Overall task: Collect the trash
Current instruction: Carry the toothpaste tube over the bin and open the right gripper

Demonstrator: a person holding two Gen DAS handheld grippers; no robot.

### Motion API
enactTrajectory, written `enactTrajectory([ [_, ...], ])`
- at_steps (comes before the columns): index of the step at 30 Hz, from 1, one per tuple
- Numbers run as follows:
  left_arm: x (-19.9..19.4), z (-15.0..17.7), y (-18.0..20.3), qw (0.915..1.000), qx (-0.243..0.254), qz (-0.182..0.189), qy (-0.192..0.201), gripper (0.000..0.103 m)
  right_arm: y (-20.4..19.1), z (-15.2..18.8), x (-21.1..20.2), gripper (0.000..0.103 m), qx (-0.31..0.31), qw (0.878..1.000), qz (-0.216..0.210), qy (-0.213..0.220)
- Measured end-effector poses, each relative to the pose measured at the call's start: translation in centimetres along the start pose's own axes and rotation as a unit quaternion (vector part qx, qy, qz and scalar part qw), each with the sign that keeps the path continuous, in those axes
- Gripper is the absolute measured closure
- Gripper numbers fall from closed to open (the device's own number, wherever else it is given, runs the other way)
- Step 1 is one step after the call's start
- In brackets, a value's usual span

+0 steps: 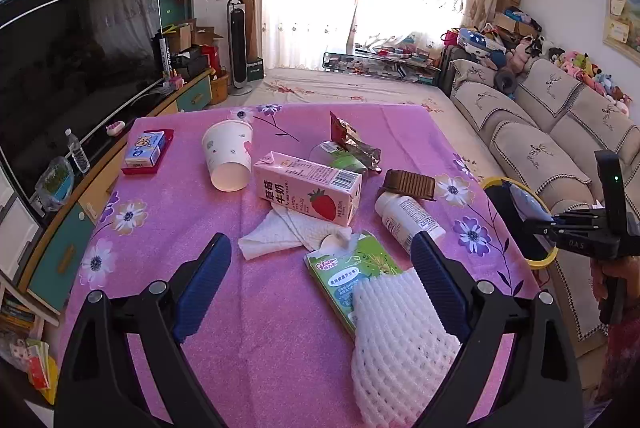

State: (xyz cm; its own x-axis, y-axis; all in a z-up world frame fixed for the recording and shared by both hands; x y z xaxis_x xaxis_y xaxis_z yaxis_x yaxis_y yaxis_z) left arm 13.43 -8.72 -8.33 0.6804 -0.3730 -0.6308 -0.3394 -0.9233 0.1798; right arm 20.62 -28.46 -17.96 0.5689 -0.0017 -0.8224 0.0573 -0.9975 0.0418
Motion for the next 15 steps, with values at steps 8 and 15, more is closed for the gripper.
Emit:
enactTrajectory([
  [8,0.6,0.2,1.7,0.9998,0.015,0.006,-0.010,0.013,9.3,1.0,3.8,0.092,0.069,0.993,0.087,-0.034],
  [15,1.4,0.3,3.0,0.9994,0.024,0.011,-0.022,0.013,13.3,1.4,6.9,0.080,0.097,0.988,0.109,-0.060],
])
Point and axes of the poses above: each gripper's, at about its wrist camera, not at the fingertips, and x roughly the way its jaws point, y to its right, z to its underside, the point moved 7 cm from there along x, roughly the way its jaws point, and after that the axes turned 11 degrees about z, right-handed, at the moved point
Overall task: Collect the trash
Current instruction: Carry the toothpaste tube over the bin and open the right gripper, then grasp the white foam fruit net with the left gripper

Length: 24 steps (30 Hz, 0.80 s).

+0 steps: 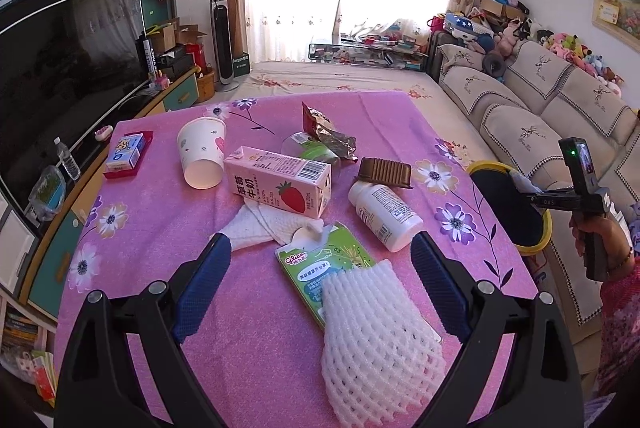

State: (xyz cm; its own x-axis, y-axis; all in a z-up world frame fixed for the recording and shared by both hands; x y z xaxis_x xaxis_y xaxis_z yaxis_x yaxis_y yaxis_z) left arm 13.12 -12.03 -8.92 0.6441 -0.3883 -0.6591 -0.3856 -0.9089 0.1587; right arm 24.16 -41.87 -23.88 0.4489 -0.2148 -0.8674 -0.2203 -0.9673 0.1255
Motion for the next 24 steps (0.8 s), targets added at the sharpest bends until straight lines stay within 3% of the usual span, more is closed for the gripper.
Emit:
enactTrajectory([
  [3,0.2,0.0,0.6,1.0000,0.005,0.002,-0.003,0.013,0.3,-0.3,0.4,0.064,0.005,1.000,0.003,0.005],
  [4,0.3,0.0,0.7,1.0000,0.007,0.003,-0.003,0.013,0.3,-0.4,0.4,0.063,0.006,1.000,0.003,0.007],
  [11,0.4,0.6,1.5,0.9998,0.009,0.008,-0.015,0.010,-0.7,0.0,-1.5,0.062,0.007,1.000,-0.009,0.027],
  [24,4.1,5.8,2.5,0.9944,0.008,0.021,-0.103,0.010,-2.8,0.4,-3.1,0.059,-0.010,0.999,-0.022,0.042],
])
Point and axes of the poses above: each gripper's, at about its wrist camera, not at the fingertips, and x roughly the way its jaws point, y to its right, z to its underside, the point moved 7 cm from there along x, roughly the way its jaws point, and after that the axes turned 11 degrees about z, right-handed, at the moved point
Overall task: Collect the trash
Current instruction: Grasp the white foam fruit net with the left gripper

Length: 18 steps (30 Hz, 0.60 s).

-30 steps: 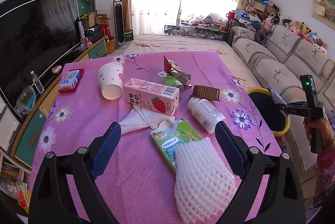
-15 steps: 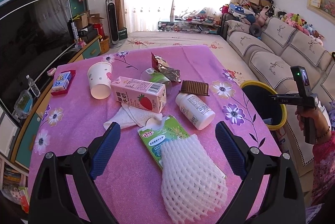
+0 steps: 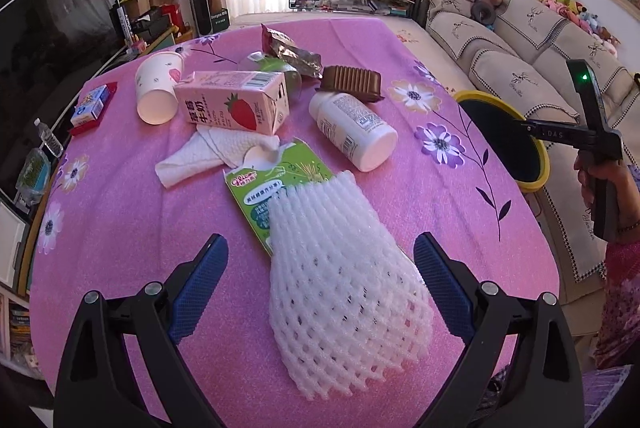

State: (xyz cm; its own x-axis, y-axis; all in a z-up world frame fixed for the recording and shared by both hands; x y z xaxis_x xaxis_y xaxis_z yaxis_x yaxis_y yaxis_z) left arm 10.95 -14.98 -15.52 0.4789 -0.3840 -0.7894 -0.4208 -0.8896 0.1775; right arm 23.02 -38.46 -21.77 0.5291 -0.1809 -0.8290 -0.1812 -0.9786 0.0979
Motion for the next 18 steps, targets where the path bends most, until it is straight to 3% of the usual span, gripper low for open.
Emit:
enactTrajectory([
  [12,3.0,1.0,0.4,0.9987,0.008,-0.018,-0.046,0.010,-0.2,0.3,0.4,0.059,-0.003,1.000,-0.002,-0.004],
  [16,3.1,0.9,0.2,0.9989,0.004,-0.008,-0.047,0.026,0.0,0.4,0.5,0.059,-0.002,1.000,-0.002,-0.004],
  [18,3.0,0.9,0.2,0.9989,0.002,0.002,-0.046,0.039,0.0,0.4,0.5,0.059,-0.001,1.000,-0.003,-0.004],
])
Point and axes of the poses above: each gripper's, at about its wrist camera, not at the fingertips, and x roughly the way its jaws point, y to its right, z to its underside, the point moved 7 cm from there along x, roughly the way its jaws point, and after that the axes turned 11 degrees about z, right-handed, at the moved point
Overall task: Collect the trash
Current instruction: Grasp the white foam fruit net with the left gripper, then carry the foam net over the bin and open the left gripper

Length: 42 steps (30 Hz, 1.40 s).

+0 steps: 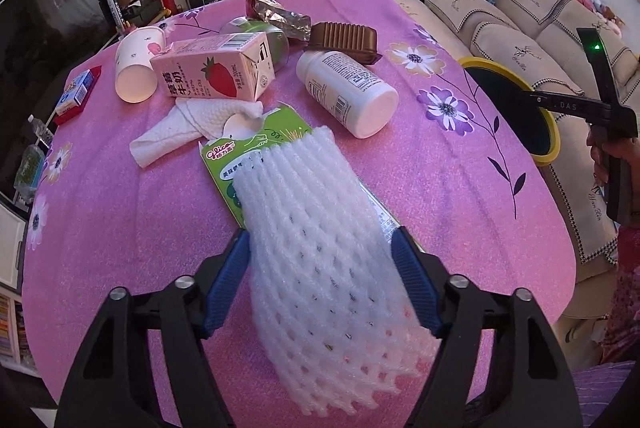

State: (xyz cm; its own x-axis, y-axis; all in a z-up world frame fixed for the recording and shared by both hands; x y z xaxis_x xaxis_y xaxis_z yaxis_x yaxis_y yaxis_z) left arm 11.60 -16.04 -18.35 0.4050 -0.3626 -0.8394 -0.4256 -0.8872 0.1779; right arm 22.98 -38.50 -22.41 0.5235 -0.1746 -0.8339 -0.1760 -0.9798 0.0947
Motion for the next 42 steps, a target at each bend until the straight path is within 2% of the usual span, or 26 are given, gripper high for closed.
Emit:
enactTrajectory([
  [2,-0.2,0.0,0.1,0.9999,-0.001,0.010,0.001,0.054,0.0,0.0,0.0,0.059,0.000,1.000,0.000,0.000],
  [5,-0.6,0.1,0.0,0.9998,-0.003,0.020,0.007,0.071,0.1,0.0,-0.1,0.059,0.001,1.000,-0.001,0.002],
  [8,-1.6,0.0,-0.1,0.9996,-0.004,0.024,0.017,0.077,0.2,0.0,-0.3,0.059,0.002,1.000,-0.002,0.005],
  [15,-4.6,-1.5,-0.1,0.9984,0.009,0.013,0.055,0.077,0.5,0.0,-1.6,0.059,0.008,1.000,-0.004,0.018],
  [23,-4.9,-6.0,3.9,0.9942,0.061,0.044,0.077,0.077,1.7,0.1,-4.5,0.059,0.013,0.999,0.000,0.044],
  [29,-2.3,-10.3,10.2,0.9859,0.118,0.087,0.081,0.077,4.0,0.5,-6.7,0.059,0.021,0.998,0.018,0.064],
  [34,1.6,-13.7,16.2,0.9775,0.154,0.127,0.069,0.077,6.5,1.2,-7.5,0.059,0.032,0.996,0.038,0.071],
  [42,11.1,-17.4,23.1,0.9737,0.174,0.147,0.006,0.077,10.3,2.6,-7.4,0.059,0.059,0.995,0.052,0.066],
])
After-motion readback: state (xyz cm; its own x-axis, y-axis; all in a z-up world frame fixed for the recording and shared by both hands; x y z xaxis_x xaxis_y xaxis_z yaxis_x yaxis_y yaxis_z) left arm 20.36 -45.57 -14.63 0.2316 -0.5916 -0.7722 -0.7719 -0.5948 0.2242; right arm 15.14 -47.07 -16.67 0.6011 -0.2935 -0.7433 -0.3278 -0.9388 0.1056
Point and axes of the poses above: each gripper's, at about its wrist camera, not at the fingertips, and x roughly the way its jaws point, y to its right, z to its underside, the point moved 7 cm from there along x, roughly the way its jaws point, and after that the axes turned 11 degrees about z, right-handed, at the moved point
